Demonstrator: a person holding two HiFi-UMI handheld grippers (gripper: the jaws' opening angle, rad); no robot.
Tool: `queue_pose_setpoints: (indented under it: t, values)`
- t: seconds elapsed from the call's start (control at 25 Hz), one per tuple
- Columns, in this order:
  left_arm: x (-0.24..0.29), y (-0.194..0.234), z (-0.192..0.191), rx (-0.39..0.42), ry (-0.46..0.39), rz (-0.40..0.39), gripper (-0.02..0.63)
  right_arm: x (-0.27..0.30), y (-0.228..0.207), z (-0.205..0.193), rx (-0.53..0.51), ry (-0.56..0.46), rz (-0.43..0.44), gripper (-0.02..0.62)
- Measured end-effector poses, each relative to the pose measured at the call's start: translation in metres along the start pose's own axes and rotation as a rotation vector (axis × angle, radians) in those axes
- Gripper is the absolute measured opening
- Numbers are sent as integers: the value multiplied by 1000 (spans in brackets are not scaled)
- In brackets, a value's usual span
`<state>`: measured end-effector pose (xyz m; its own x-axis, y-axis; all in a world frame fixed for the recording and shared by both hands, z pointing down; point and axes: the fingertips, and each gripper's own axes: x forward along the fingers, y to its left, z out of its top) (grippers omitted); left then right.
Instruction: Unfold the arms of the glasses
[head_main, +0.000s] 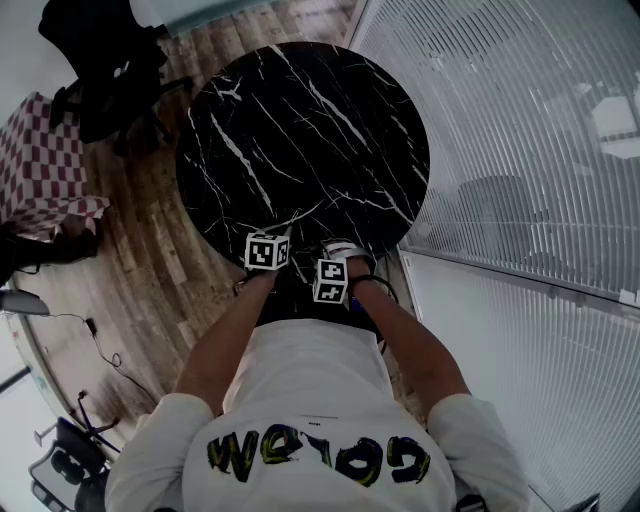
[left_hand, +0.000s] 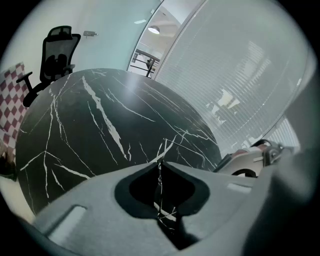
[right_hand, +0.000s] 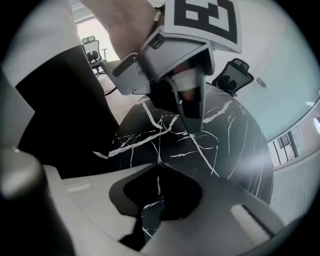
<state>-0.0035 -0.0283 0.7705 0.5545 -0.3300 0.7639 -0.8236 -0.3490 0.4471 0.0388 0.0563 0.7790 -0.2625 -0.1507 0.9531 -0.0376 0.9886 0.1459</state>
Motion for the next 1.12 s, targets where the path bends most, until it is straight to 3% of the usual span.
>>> queue_pose_setpoints:
  t: [1.12]
  values:
    - [0, 6, 2, -29, -27, 44, 25, -4, 13, 3, 122, -22, 29, 14]
